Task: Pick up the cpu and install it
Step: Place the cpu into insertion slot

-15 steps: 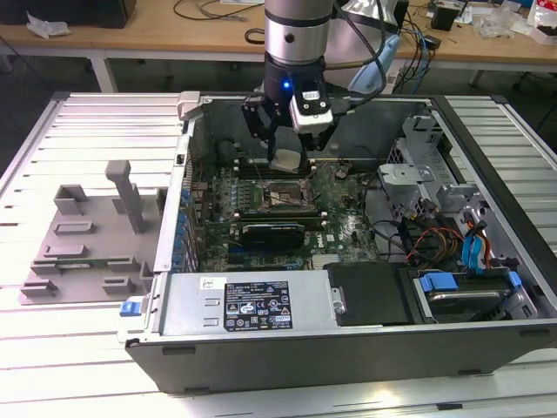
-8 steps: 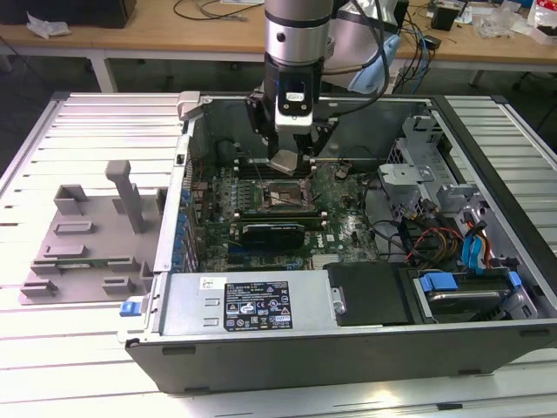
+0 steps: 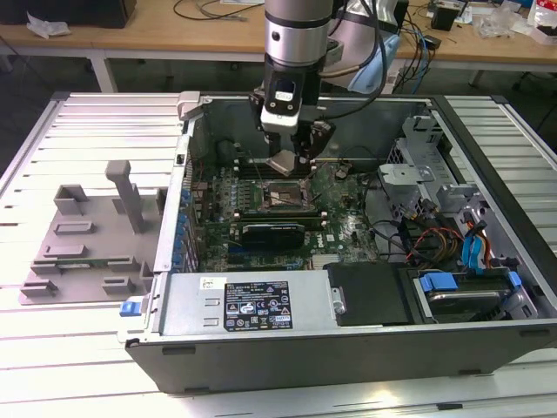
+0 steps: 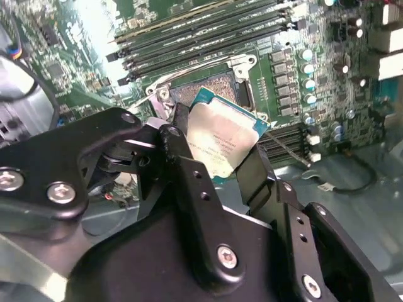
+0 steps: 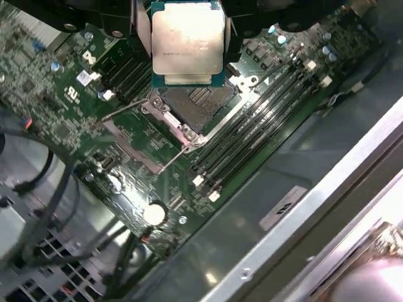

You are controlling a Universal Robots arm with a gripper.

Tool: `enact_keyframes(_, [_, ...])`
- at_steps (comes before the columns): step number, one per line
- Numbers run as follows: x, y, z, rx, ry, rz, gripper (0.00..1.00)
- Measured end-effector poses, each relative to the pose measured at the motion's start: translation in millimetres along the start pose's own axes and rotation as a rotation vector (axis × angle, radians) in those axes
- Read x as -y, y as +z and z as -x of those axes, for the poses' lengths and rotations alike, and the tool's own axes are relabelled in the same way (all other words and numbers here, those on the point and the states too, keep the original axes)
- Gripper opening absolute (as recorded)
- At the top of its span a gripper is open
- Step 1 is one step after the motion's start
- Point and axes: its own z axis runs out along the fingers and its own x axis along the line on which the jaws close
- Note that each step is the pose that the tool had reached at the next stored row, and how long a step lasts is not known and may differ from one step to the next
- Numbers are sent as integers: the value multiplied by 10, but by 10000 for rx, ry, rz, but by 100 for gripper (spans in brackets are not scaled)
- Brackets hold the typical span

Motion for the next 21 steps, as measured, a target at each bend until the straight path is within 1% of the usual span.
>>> enact_keyframes(1, [0, 2, 0, 0, 312, -6, 55])
enact_keyframes(5, [0, 6, 0, 3, 1151, -24, 55])
enact_keyframes(6, [0, 8, 0, 4, 1473, -31, 55])
enact_keyframes(8, [0, 13, 0, 7, 2473, -51, 55])
enact_keyframes(10, [0, 17, 0, 9, 3138, -65, 55])
enact_keyframes(12, [0, 22, 0, 11, 3924, -82, 55])
enact_keyframes(13, [0, 26, 0, 13, 4591, -96, 55])
enact_keyframes(14, [0, 29, -1, 15, 5128, -107, 55])
enact_keyframes(15, [0, 31, -1, 15, 5470, -113, 55])
enact_keyframes(17, [0, 33, -1, 16, 5817, -121, 55])
enact_keyframes(18, [0, 36, -1, 17, 6261, -130, 55])
enact_keyframes(21, [0, 39, -1, 20, 6934, -144, 55])
